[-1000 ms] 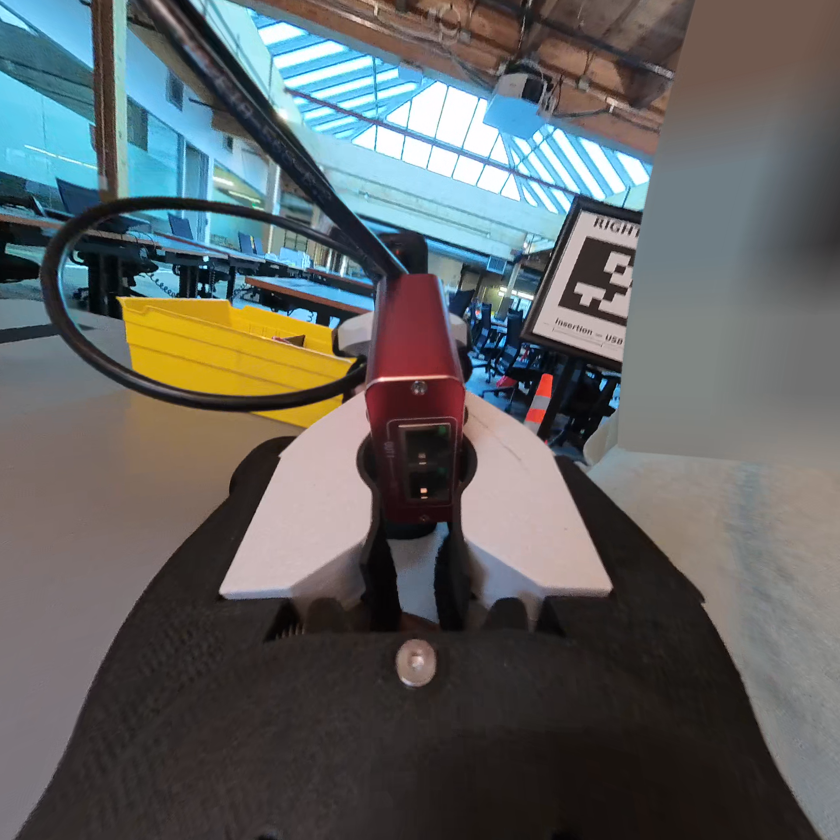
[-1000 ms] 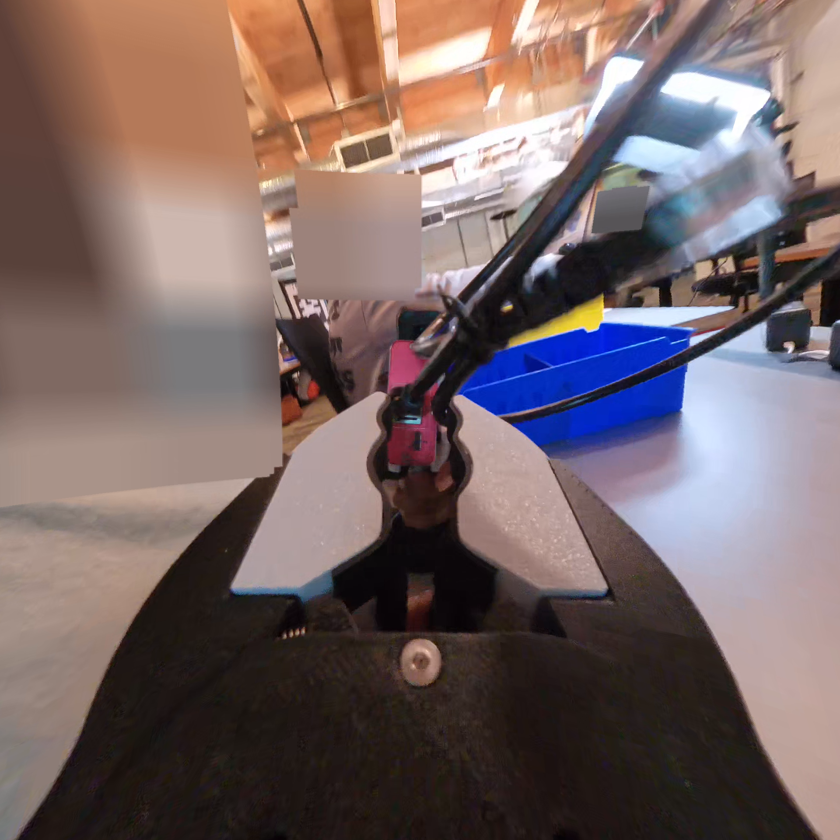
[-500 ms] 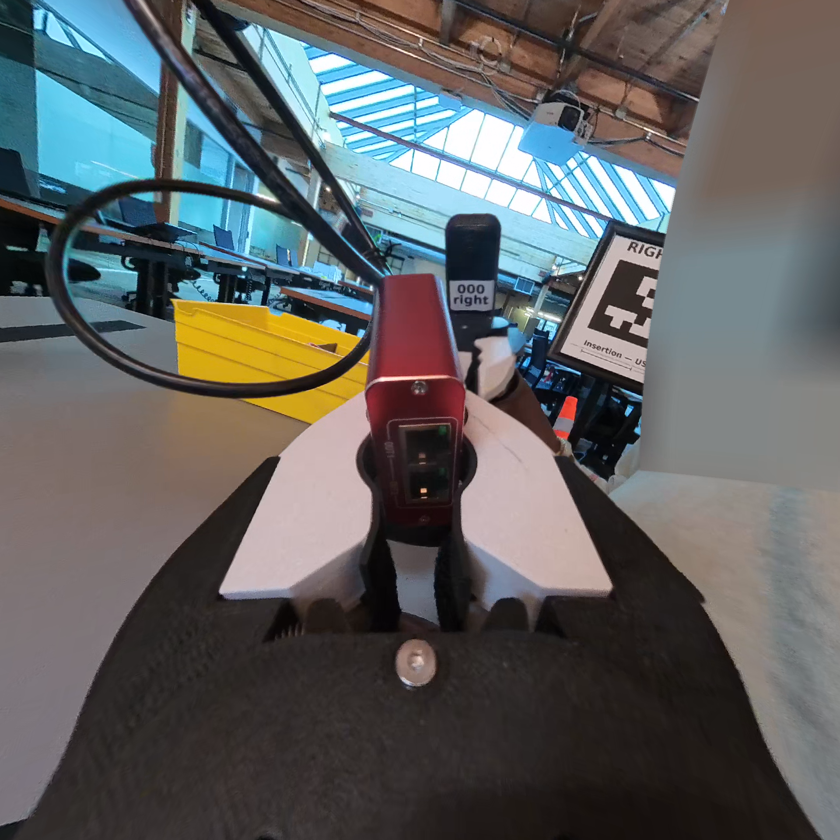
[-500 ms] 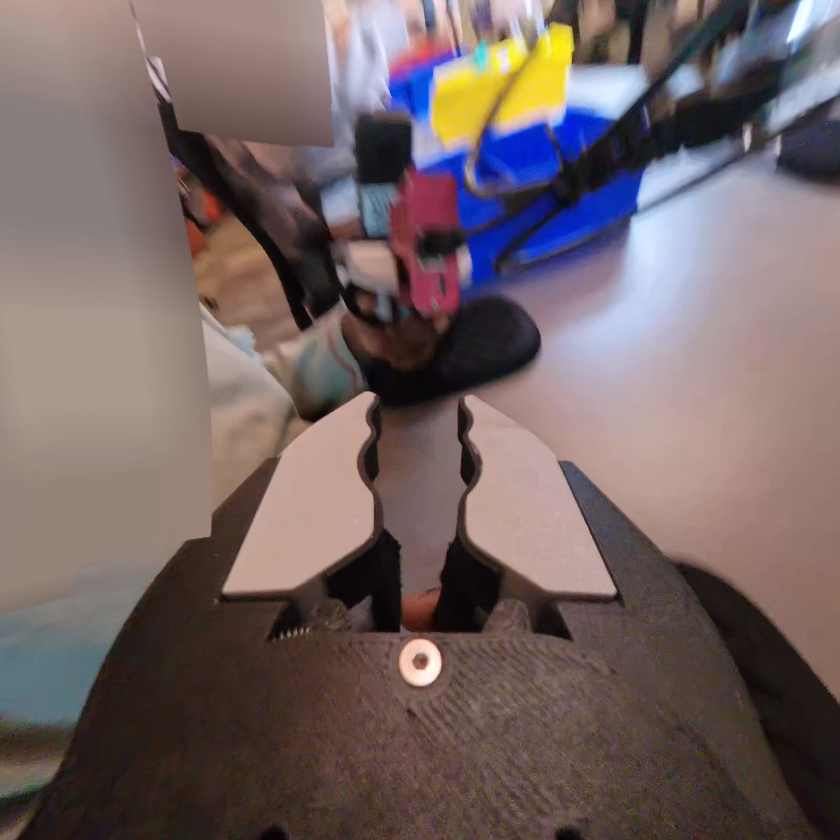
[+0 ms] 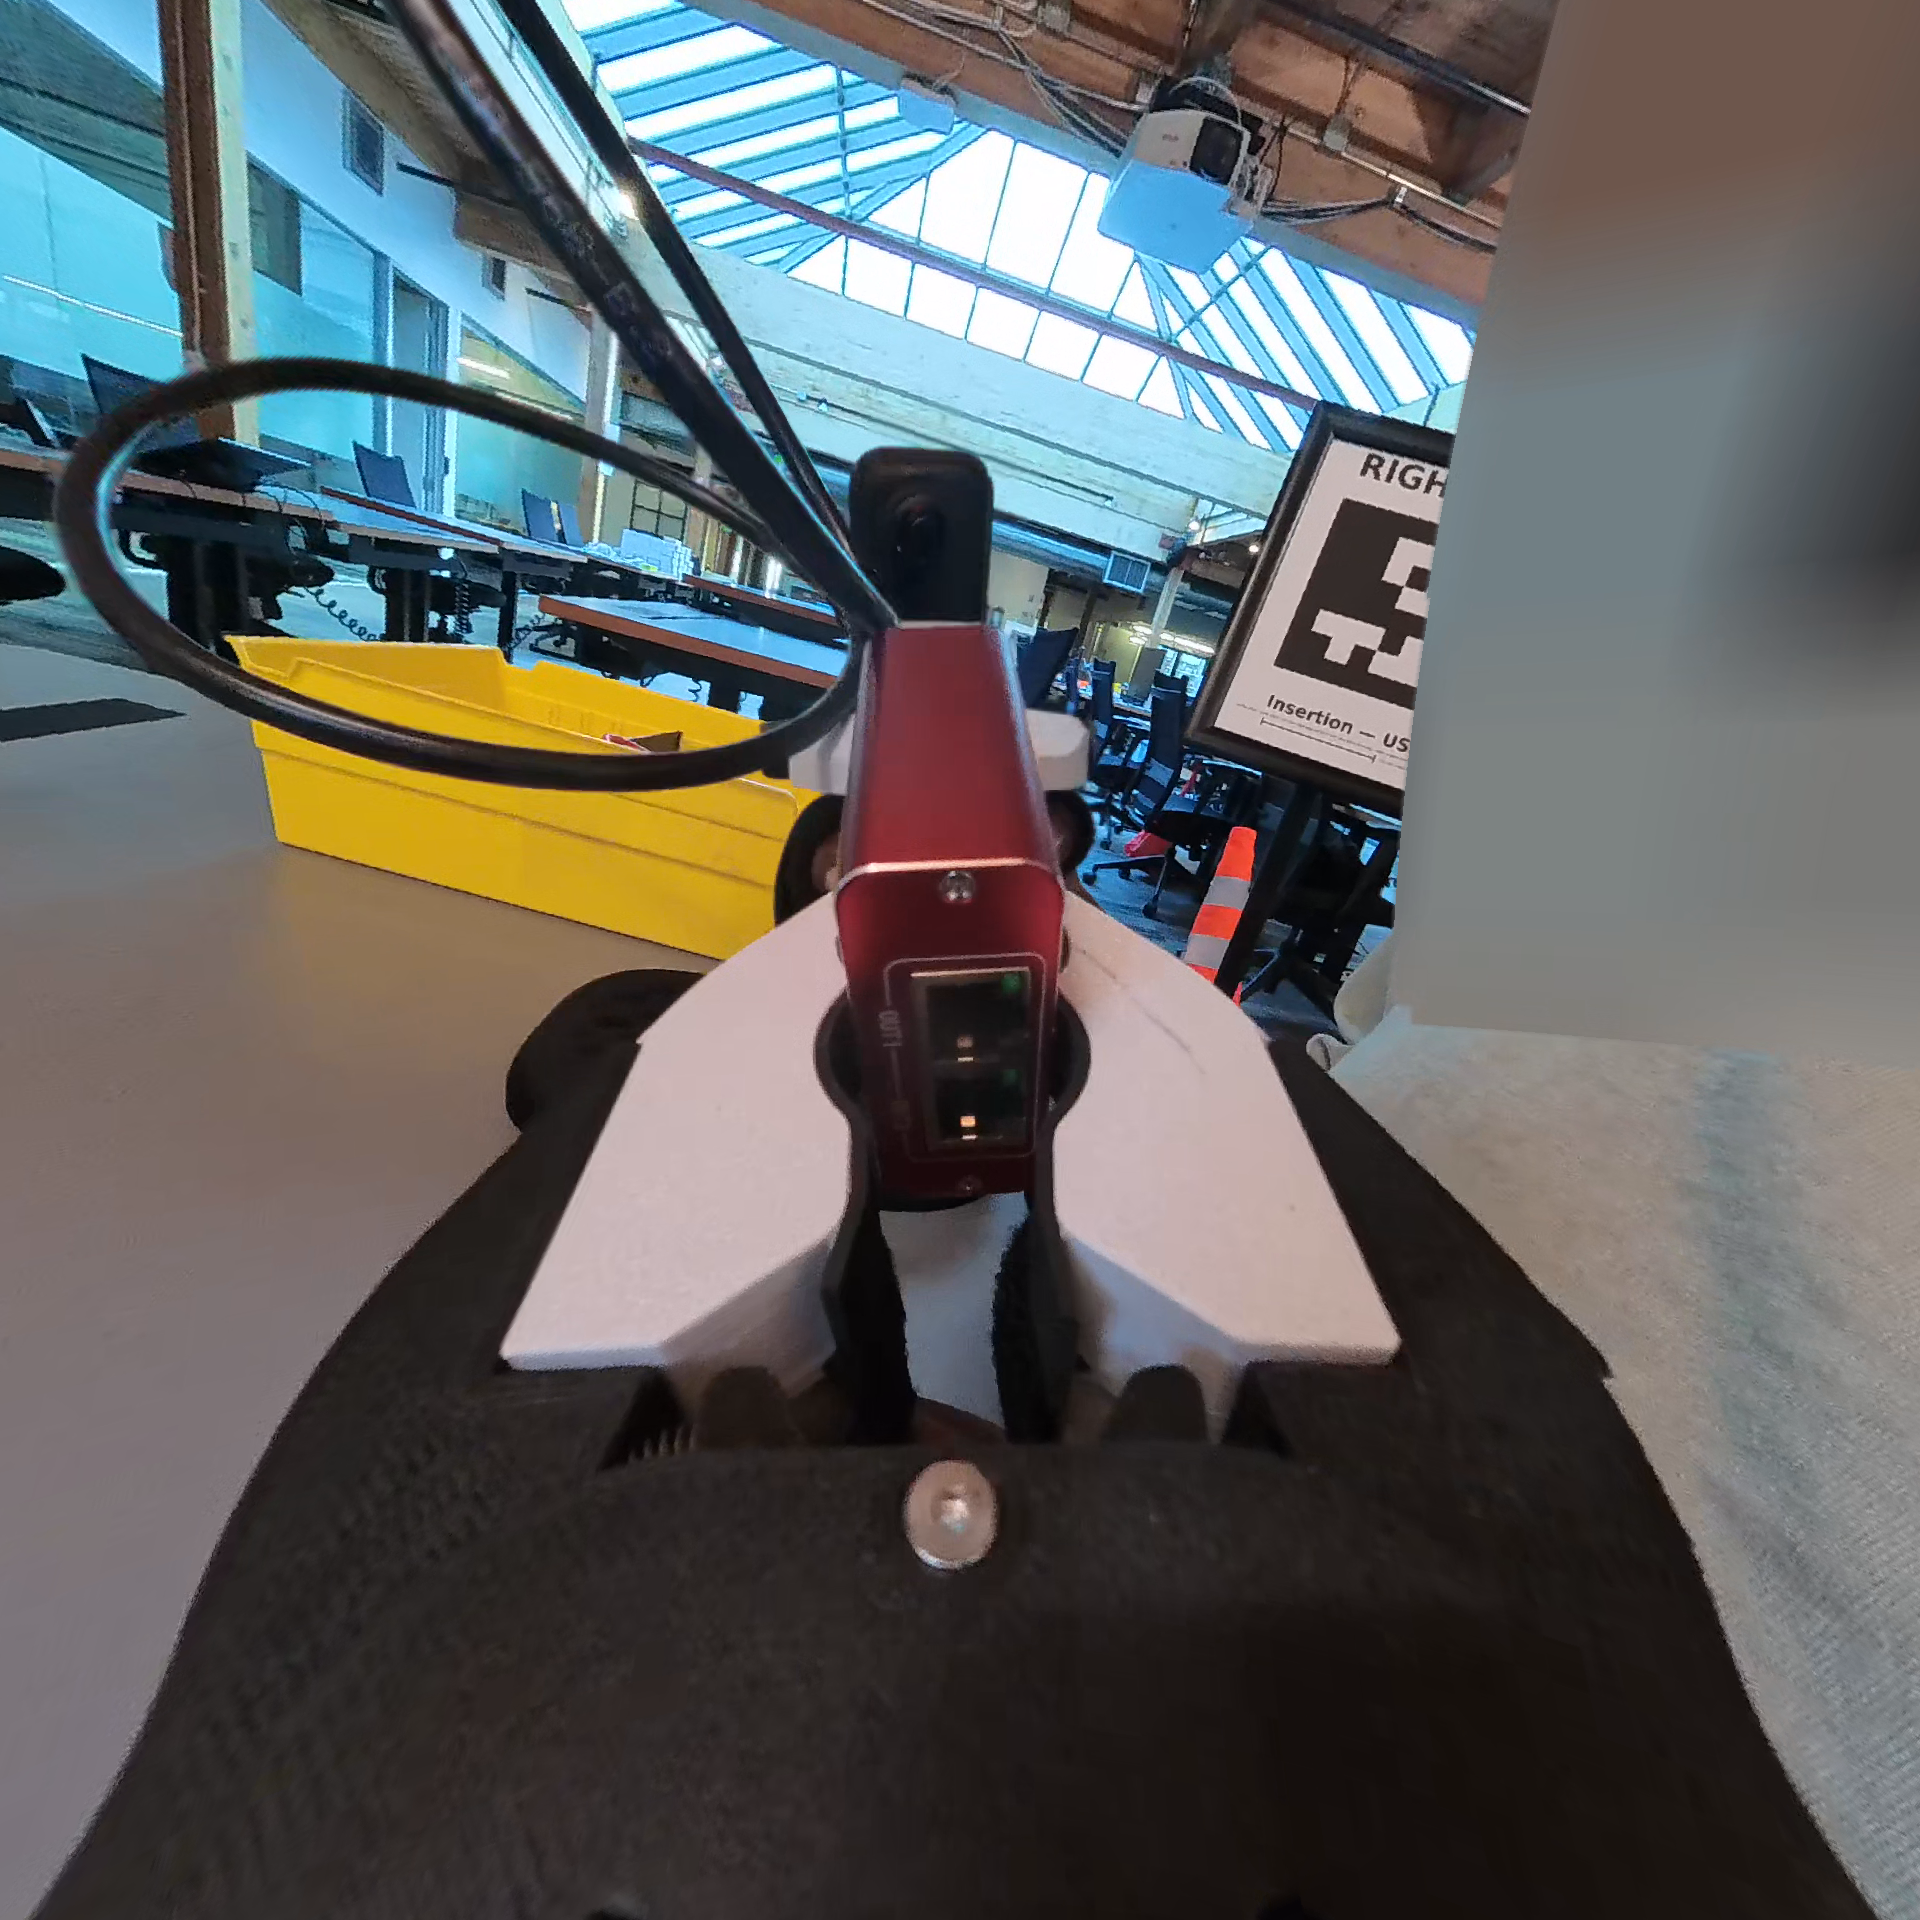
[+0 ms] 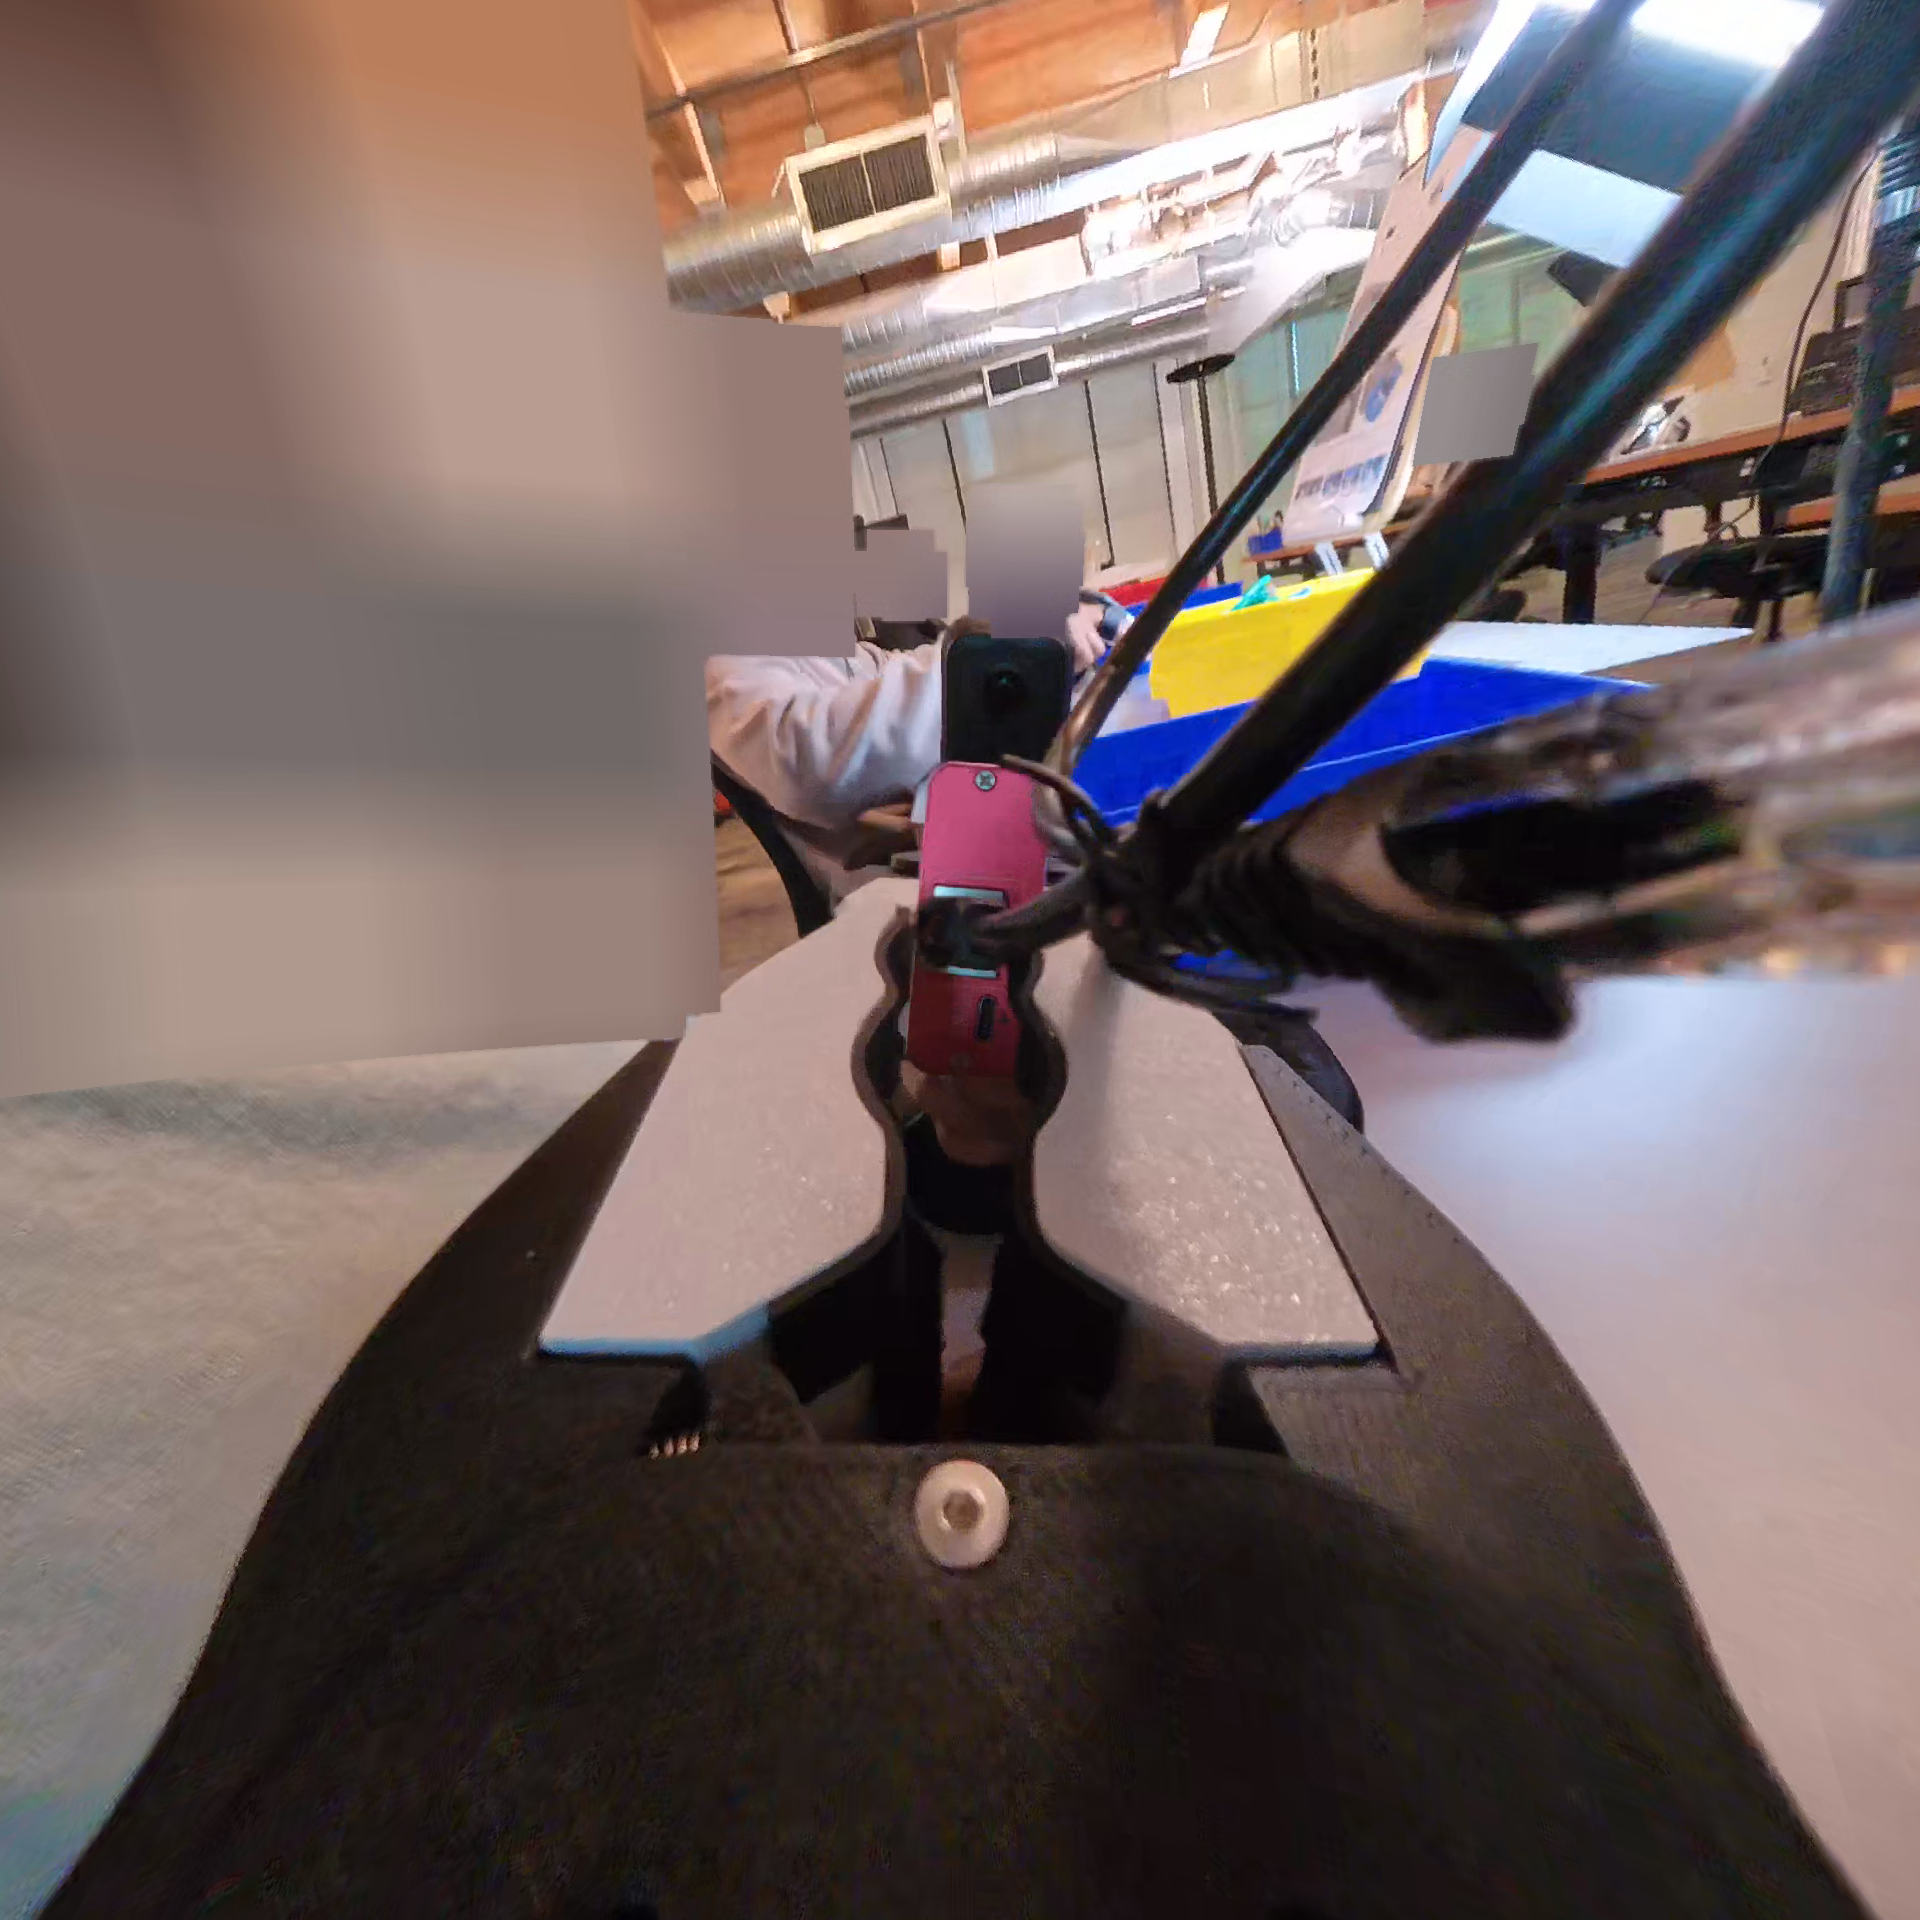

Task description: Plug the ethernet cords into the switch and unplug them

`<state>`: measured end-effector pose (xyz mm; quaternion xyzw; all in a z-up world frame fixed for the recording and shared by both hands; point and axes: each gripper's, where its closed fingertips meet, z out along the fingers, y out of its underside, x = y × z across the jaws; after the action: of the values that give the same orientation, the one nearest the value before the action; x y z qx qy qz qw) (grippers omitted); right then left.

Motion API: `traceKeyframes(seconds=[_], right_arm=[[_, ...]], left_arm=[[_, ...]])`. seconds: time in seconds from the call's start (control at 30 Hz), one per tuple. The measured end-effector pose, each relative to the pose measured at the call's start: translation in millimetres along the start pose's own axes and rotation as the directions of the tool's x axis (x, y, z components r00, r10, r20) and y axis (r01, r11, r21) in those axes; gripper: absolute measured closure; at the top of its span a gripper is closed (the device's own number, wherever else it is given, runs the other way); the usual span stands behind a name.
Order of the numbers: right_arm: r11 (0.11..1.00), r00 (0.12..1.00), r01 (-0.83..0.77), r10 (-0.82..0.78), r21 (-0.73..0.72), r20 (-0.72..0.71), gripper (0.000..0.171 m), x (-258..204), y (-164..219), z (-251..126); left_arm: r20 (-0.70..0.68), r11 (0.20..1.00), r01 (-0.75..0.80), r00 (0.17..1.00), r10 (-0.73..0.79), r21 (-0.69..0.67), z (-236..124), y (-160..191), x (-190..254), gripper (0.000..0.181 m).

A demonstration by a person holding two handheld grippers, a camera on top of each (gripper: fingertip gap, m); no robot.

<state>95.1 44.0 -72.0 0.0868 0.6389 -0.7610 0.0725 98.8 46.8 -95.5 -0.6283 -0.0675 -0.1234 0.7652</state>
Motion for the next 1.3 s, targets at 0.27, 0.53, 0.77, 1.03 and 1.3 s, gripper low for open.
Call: traceKeyframes(seconds=[0.27, 0.53, 0.77, 1.03, 1.3], right_arm=[[0.984, 0.986, 0.165, -0.163, -0.060, 0.036, 0.157, -11.0, 10.5, 5.0], [0.950, 0.957, 0.288, -0.291, -0.123, -0.008, 0.154, -9.6, 11.0, 2.0], [0.888, 0.888, 0.406, -0.439, -0.218, -0.138, 0.153, 7.4, 11.9, 0.3], [0.860, 0.836, 0.465, -0.505, -0.211, -0.215, 0.152, 12.8, 6.1, 2.1], [0.884, 0.855, 0.445, -0.466, -0.140, -0.226, 0.155, 8.0, -2.2, 5.5]], left_arm=[[-0.004, 0.993, -0.121, 0.993, 0.121, 0.004, 2.5, -1.0, 8.8, 0.149], [0.009, 0.993, -0.119, 0.993, 0.119, -0.026, 2.7, 1.0, 7.0, 0.152], [0.125, 0.981, -0.184, 0.974, 0.191, -0.066, 1.2, 3.0, -7.1, 0.151], [0.209, 0.964, -0.260, 0.941, 0.266, -0.057, -1.3, -3.4, -14.2, 0.151], [0.135, 0.982, -0.183, 0.975, 0.176, 0.047, -0.2, -10.3, -7.9, 0.151]])
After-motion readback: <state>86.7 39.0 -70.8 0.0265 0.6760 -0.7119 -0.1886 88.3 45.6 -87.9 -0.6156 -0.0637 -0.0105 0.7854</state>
